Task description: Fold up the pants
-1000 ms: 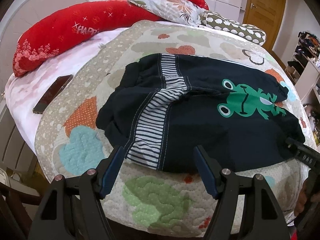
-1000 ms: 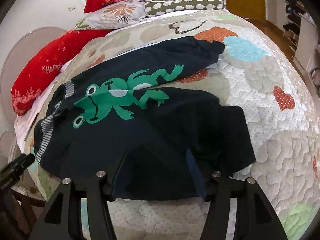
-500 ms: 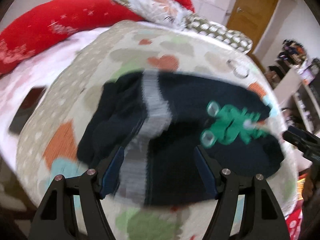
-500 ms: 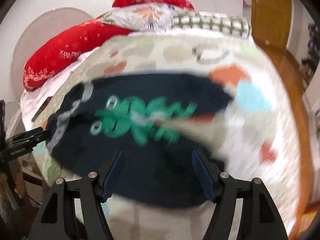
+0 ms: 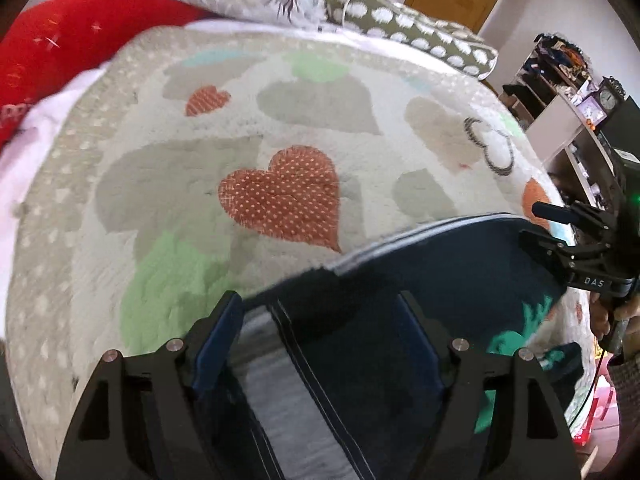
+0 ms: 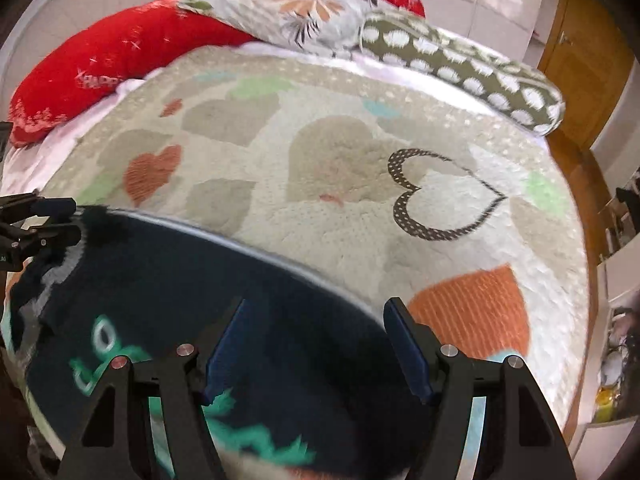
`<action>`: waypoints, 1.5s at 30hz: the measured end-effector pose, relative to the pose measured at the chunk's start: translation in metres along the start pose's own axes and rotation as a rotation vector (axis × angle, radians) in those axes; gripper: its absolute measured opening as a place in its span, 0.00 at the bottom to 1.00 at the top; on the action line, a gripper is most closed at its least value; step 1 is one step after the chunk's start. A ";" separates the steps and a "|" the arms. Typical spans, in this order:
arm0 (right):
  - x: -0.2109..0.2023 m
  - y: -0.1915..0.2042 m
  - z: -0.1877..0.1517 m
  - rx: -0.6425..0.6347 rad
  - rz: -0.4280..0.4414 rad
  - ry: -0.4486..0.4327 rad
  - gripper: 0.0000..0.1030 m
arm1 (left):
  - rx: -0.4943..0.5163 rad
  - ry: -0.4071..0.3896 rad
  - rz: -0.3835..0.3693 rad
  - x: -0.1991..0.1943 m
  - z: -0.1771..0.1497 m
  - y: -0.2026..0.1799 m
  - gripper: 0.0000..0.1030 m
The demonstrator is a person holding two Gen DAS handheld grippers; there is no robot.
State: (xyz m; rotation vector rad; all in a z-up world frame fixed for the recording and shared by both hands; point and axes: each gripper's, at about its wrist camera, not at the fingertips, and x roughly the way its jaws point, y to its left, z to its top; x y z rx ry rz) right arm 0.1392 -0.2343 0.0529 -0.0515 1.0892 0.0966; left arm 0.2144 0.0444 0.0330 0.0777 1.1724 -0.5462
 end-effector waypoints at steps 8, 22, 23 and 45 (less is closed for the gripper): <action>0.043 -0.003 0.005 -0.034 -0.005 0.044 0.69 | 0.200 0.071 0.090 0.033 -0.002 -0.020 0.54; -0.035 0.015 -0.010 0.014 0.030 -0.097 0.05 | 0.251 -0.153 0.142 -0.060 -0.033 -0.059 0.06; -0.046 0.018 -0.014 0.011 0.025 -0.111 0.05 | 0.261 -0.180 0.155 -0.073 -0.042 -0.064 0.06; -0.101 0.092 -0.222 0.171 0.190 -0.159 0.06 | 0.061 -0.209 0.193 -0.090 -0.255 -0.063 0.15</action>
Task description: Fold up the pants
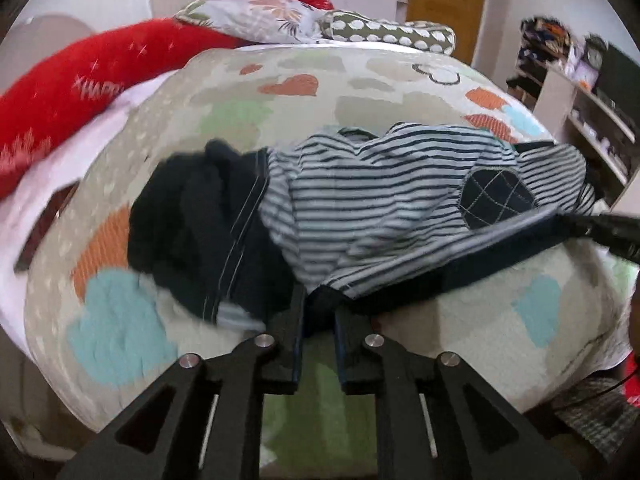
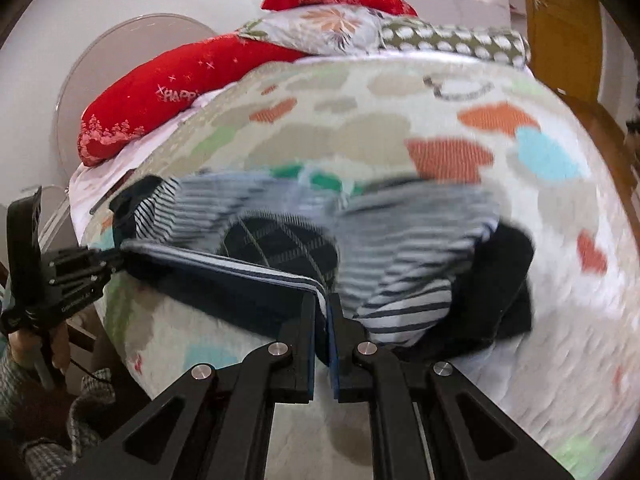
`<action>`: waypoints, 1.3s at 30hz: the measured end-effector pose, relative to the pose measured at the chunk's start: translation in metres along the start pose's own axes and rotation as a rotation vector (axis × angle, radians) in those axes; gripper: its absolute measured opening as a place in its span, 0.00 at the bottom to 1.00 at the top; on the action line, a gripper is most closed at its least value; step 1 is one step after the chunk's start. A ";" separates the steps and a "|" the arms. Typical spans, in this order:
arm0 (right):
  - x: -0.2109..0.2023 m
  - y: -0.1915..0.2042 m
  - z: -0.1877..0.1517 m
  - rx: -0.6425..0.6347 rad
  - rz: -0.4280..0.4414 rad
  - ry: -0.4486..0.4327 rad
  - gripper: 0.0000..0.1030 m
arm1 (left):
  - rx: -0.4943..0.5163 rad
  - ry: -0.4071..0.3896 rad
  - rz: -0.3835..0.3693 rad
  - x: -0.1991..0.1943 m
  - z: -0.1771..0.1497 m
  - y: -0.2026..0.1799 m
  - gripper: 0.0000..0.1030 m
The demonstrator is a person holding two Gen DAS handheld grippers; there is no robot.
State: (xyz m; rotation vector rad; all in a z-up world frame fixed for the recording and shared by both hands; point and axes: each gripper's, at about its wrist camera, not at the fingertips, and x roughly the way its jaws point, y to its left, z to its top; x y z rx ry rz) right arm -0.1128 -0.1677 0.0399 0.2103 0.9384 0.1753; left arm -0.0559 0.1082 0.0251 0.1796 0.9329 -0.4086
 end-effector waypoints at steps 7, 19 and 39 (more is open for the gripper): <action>-0.026 -0.008 -0.014 0.074 0.001 -0.065 0.19 | 0.012 -0.042 0.004 -0.045 0.002 0.004 0.39; -0.072 -0.037 -0.002 0.171 -0.015 -0.178 0.29 | -0.067 -0.066 0.038 -0.015 0.063 0.025 0.50; 0.114 0.056 0.114 -0.029 0.005 0.138 0.19 | -0.119 -0.033 0.284 0.045 0.051 0.054 0.55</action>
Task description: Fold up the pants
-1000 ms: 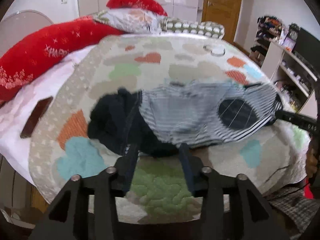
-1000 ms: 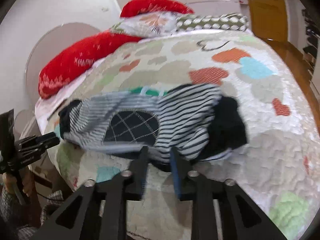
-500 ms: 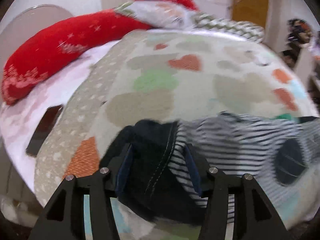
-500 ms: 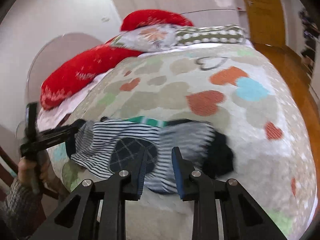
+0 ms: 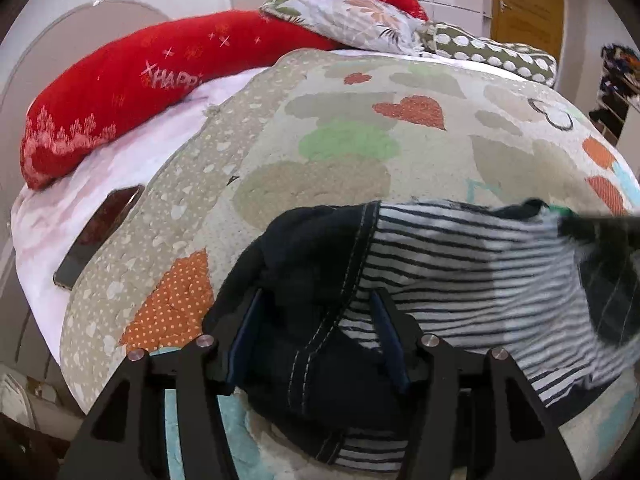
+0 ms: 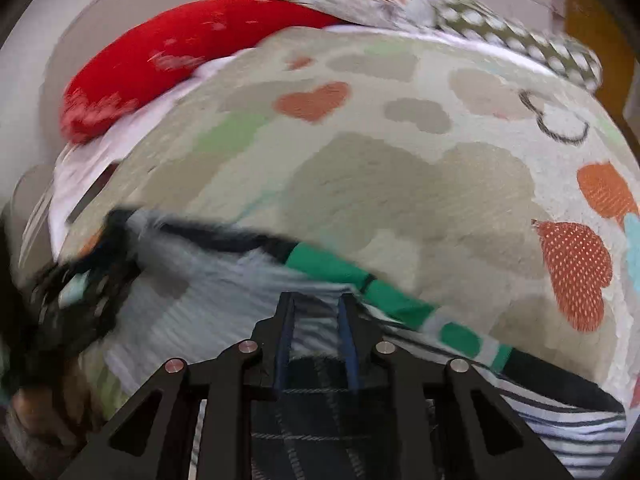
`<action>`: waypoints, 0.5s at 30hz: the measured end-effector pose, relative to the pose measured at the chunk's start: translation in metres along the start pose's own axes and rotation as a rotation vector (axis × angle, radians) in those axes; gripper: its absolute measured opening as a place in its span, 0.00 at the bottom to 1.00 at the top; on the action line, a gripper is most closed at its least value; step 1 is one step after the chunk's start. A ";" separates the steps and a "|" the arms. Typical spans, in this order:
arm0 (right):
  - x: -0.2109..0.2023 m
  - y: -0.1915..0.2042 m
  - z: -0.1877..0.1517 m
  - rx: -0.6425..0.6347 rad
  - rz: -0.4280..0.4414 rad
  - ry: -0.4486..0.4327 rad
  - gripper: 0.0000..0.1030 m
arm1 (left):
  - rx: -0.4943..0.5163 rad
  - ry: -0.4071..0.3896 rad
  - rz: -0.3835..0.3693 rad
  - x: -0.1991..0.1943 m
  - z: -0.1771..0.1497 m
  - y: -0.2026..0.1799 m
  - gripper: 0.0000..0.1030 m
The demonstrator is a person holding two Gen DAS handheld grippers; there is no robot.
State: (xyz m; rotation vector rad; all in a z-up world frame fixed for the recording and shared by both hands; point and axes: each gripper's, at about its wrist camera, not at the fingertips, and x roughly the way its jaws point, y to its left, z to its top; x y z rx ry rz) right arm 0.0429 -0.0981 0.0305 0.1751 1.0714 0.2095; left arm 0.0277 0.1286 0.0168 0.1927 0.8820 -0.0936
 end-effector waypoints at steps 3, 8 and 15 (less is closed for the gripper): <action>-0.004 -0.025 0.012 0.142 0.057 -0.014 0.19 | 0.013 -0.009 -0.015 -0.003 -0.001 0.000 0.56; -0.055 -0.045 0.005 0.210 0.045 -0.131 0.25 | -0.065 -0.032 -0.095 -0.037 0.003 0.012 0.57; -0.108 -0.038 -0.050 0.159 0.075 -0.205 0.26 | -0.029 -0.050 -0.148 -0.057 -0.004 -0.022 0.67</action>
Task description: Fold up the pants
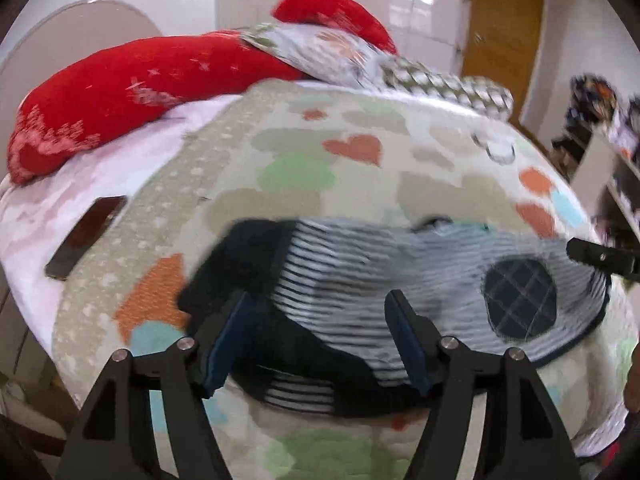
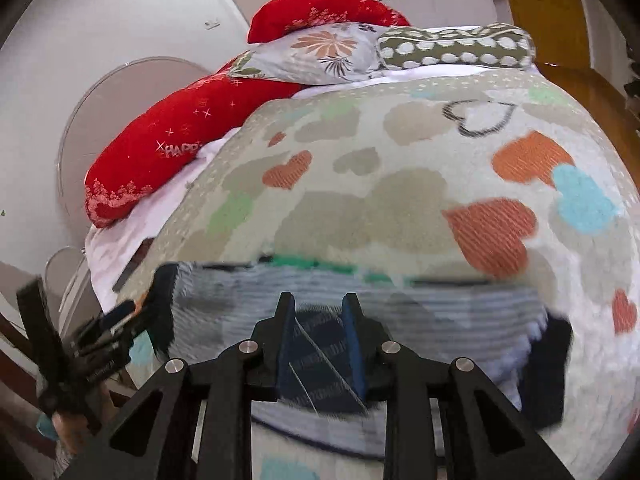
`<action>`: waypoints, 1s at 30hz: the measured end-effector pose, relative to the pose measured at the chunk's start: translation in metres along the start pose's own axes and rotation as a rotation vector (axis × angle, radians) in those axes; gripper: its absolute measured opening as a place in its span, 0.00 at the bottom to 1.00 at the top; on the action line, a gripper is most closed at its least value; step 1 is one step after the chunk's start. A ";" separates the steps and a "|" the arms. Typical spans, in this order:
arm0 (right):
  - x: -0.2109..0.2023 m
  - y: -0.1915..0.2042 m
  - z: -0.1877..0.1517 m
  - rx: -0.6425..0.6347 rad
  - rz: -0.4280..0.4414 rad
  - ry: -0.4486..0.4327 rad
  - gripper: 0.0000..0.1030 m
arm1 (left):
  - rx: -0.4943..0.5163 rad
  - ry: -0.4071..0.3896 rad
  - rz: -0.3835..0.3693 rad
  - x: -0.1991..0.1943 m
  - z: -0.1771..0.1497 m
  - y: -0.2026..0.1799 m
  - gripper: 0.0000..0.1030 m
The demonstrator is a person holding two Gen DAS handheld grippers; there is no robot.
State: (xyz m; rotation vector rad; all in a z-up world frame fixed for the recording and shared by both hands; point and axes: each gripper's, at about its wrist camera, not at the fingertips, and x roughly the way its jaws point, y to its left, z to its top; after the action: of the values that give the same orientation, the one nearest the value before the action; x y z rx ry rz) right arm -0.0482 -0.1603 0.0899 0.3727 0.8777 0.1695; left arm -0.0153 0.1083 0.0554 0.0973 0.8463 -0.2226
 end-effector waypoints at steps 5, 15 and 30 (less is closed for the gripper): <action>-0.003 -0.057 -0.029 0.147 -0.085 -0.013 0.28 | 0.062 0.093 0.042 0.030 -0.019 -0.022 0.67; -0.074 -0.136 -0.058 0.436 -0.105 -0.244 0.61 | 0.040 0.076 0.023 0.011 -0.017 -0.027 0.68; -0.001 -0.138 -0.066 0.453 0.196 -0.040 0.24 | 0.068 0.032 -0.060 -0.016 -0.015 -0.052 0.68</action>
State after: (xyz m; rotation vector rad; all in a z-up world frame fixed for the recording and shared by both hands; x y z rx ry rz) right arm -0.1014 -0.2716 -0.0010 0.8835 0.8366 0.1417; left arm -0.0483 0.0632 0.0577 0.1392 0.8747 -0.3071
